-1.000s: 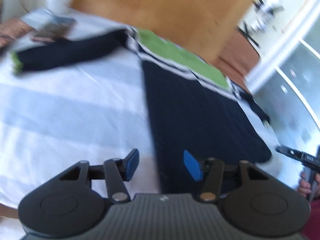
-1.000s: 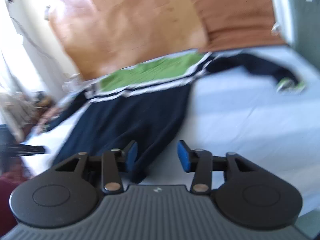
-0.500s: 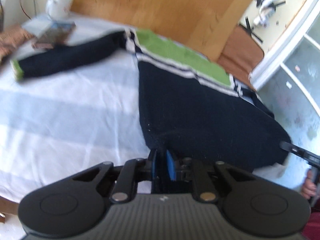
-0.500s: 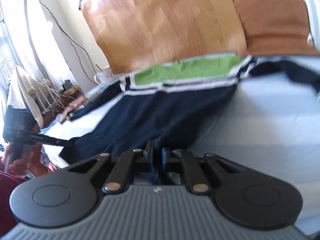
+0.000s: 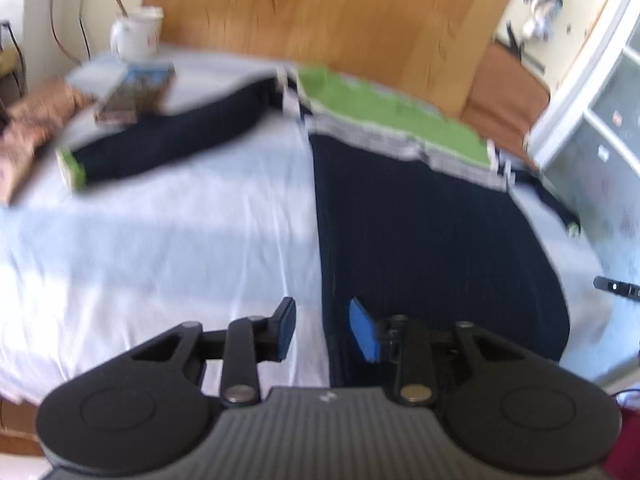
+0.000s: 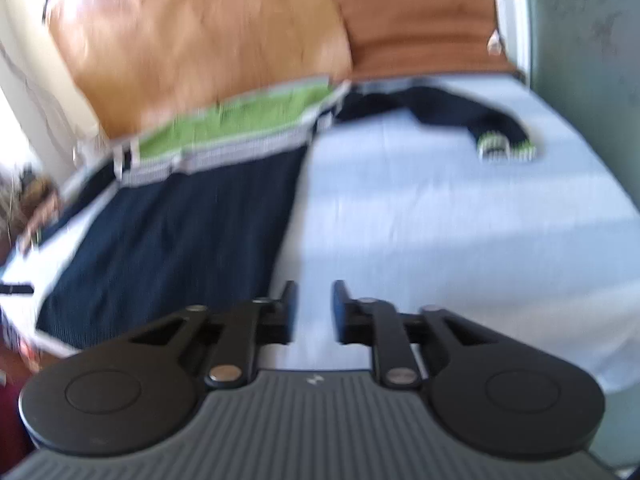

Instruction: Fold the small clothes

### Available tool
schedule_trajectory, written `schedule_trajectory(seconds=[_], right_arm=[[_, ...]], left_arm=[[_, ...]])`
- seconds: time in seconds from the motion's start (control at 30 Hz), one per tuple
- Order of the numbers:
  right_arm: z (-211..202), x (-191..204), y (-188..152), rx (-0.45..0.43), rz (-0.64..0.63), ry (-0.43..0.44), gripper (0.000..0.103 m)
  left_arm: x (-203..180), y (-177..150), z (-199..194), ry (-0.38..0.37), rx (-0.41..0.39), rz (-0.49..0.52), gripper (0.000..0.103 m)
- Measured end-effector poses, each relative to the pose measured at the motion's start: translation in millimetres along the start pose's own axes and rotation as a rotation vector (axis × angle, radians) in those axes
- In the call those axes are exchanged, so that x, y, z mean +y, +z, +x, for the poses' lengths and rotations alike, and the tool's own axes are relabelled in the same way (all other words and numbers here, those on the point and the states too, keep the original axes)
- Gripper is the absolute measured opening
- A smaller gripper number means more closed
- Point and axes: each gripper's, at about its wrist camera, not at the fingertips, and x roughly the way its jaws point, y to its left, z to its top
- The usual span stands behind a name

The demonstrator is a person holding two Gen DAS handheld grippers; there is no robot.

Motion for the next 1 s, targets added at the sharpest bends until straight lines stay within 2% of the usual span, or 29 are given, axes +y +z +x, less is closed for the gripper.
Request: schedule_trajectory(seconds=[0.1,0.2,0.33,0.57,0.7,0.73,0.83,1.0], right_arm=[[11.0,-10.3,12.0,-0.049,0.100,0.017,0.041],[17.7,-20.7,16.3,-0.061,0.186,0.032,0.041],[29.9,-38.5,23.6,-0.067,0.342,0.002,0.042],[34.0,-77.3,32.1,-0.132,0.618,0.022,0.045],[43.9,-92.6,41.2,-0.173,0.749,0.026,0.046],[46.6,-96.4,43.5,-0.187,0.782,0.019,0.046],[57.5,-104.3,49.4,-0.226,0.875,-0.007,0.051],[96.6,-108.9,64.7,-0.232,0.954,-0.030,0.052]], left_arm=[[-7.5,20.1,3.2,-0.016,-0.091,0.009,0.031],[-24.5,41.0,22.3,-0.031,-0.144,0.028,0.031],[-48.8,68.0,69.8,-0.089,-0.144,0.055,0.031],[-93.1,101.2,158.8,-0.090,-0.126,0.179,0.031],[-94.1,109.3,204.6,-0.072,-0.058,0.167,0.030],[-93.7,107.4,206.4,-0.074,-0.093,0.171,0.030],[-93.6,101.7,209.6,-0.079,-0.128,0.197,0.031],[-90.8,102.8,209.4,-0.094,-0.131,0.179,0.031]])
